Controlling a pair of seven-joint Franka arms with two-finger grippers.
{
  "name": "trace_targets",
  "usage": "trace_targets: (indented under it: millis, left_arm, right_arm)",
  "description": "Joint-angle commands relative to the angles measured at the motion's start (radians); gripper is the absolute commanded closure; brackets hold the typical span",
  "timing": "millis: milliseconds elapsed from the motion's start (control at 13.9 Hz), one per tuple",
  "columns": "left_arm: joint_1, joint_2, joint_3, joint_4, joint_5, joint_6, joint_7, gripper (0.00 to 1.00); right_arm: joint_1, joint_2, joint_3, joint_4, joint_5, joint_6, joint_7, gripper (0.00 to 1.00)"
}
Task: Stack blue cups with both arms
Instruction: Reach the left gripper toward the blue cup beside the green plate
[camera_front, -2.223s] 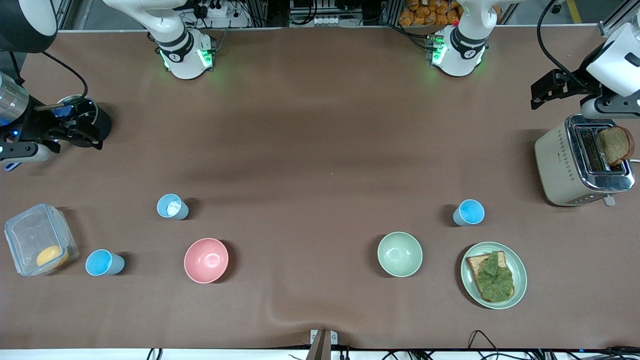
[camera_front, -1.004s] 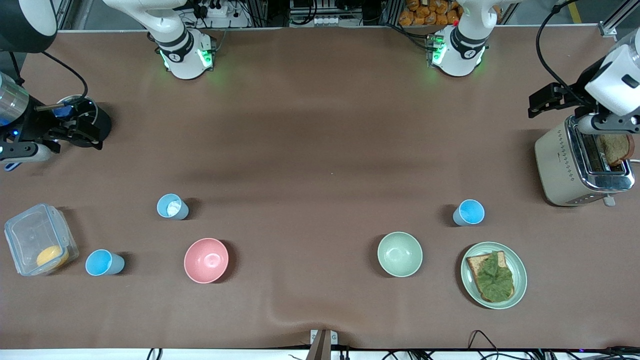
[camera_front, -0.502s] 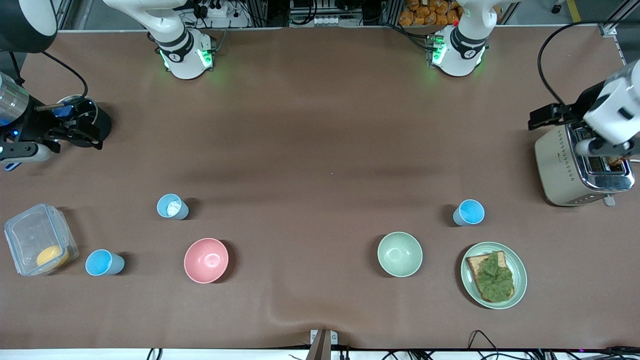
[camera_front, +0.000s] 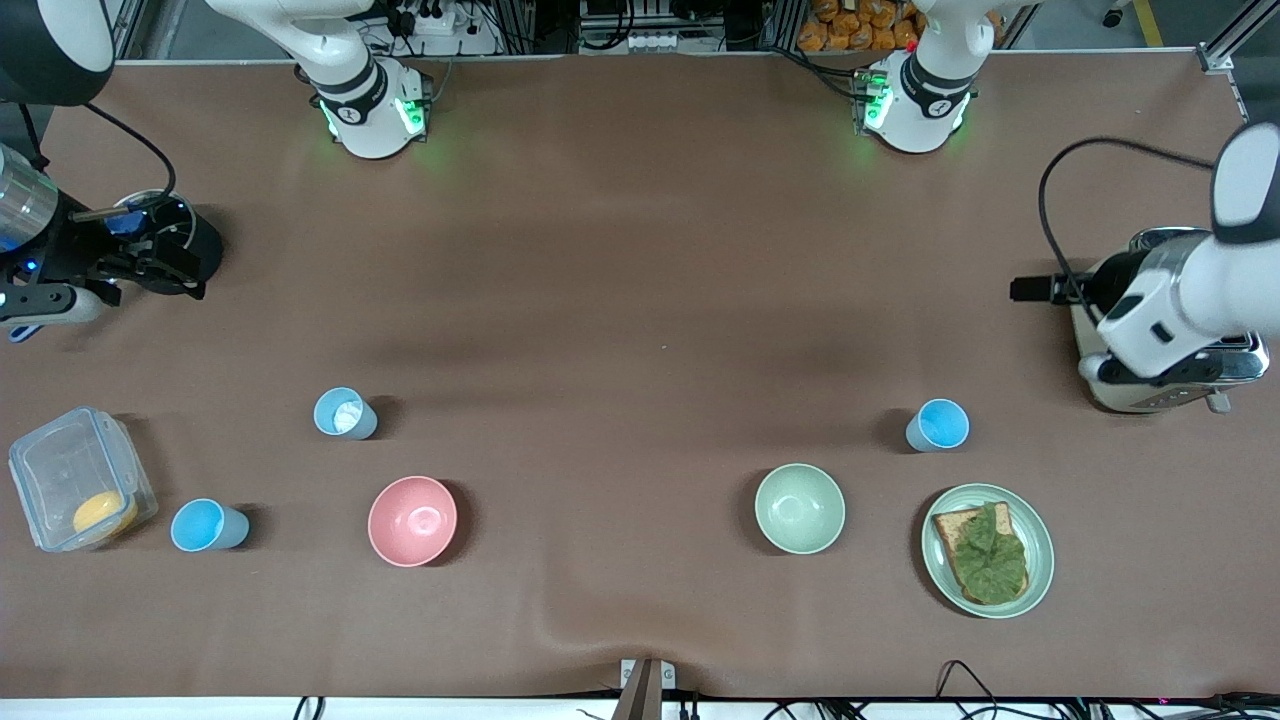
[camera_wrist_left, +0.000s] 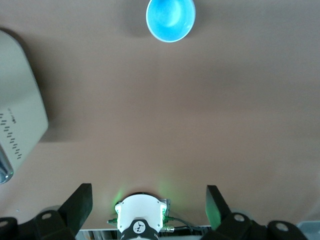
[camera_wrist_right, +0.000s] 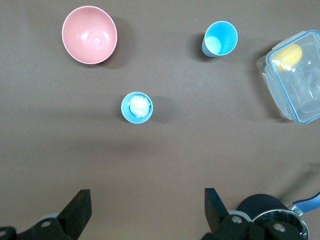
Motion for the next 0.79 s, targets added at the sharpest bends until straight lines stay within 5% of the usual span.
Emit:
trace_targets:
  millis: [0, 717]
  left_arm:
    - [0.064, 0.095, -0.006, 0.024, -0.047, -0.023, 0.009, 0.0]
    - [0.077, 0.232, -0.006, 0.024, -0.064, -0.018, 0.009, 0.0]
  right_arm:
    - [-0.011, -0.016, 0.012, -0.01, -0.014, -0.004, 0.018, 0.0]
    - [-0.011, -0.016, 0.012, -0.01, -0.014, -0.004, 0.018, 0.0]
